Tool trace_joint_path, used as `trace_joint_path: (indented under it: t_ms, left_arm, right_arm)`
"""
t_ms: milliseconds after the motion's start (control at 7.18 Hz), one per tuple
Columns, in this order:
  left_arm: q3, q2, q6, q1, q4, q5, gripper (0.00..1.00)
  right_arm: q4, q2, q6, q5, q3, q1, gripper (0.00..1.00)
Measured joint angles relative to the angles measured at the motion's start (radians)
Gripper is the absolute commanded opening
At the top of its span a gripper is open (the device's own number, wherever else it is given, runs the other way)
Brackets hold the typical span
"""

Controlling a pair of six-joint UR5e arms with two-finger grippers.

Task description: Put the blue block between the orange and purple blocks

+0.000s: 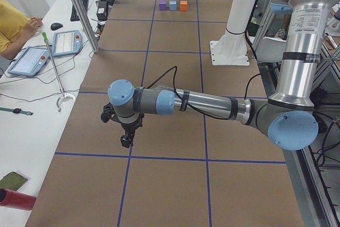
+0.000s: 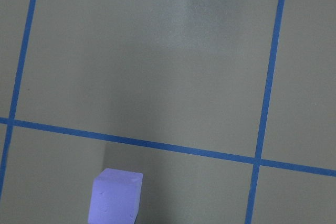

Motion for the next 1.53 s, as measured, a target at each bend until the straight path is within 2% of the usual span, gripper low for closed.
trace_joint_path:
  t_ms: [1532]
  left_arm:
    - [-0.007,-0.016,-0.001,0.003,0.002,0.009,1.0]
  right_arm:
    - [0.0,0.017,0.012,0.0,0.006,-0.013,1.0]
